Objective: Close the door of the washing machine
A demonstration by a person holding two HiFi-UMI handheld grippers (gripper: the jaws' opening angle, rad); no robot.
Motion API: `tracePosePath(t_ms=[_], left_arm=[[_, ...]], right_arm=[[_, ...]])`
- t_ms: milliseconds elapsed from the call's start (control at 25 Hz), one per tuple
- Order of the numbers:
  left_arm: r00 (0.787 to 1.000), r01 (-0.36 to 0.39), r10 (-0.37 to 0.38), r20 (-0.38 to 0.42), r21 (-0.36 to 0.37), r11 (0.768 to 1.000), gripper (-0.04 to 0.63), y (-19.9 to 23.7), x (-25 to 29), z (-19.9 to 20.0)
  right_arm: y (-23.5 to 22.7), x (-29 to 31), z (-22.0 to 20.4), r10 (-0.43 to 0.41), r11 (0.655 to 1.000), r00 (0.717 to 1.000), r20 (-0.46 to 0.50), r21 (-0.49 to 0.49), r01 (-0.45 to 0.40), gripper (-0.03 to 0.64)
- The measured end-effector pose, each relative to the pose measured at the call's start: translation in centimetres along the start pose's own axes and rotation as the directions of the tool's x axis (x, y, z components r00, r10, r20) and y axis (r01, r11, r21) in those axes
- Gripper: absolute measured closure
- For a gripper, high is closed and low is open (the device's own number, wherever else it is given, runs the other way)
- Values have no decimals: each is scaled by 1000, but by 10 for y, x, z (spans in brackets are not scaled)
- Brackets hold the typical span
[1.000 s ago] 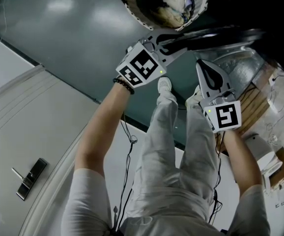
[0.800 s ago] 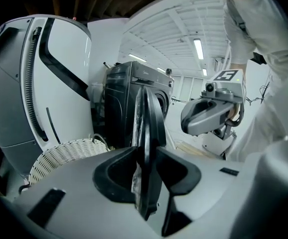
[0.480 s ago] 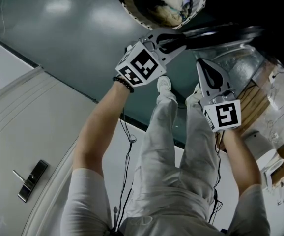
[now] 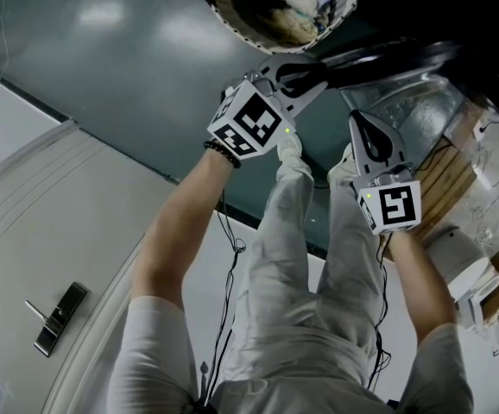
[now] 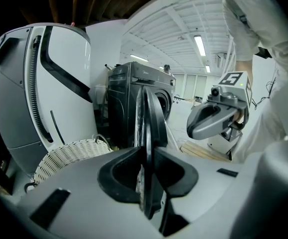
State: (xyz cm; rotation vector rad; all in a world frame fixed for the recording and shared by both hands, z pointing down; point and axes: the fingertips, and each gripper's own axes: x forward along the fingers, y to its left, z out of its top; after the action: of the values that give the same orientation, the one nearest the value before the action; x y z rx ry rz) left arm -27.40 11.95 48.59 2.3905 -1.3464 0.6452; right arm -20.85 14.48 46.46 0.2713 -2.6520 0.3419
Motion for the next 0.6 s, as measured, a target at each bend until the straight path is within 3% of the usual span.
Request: tracePosePath(t_ms=[600], left_arm=[[988,-154,155,-8,-131,979,520,-83,13,2]], right_arm=[[5,-74,-73,-176,981,979,-98,63,183,606]])
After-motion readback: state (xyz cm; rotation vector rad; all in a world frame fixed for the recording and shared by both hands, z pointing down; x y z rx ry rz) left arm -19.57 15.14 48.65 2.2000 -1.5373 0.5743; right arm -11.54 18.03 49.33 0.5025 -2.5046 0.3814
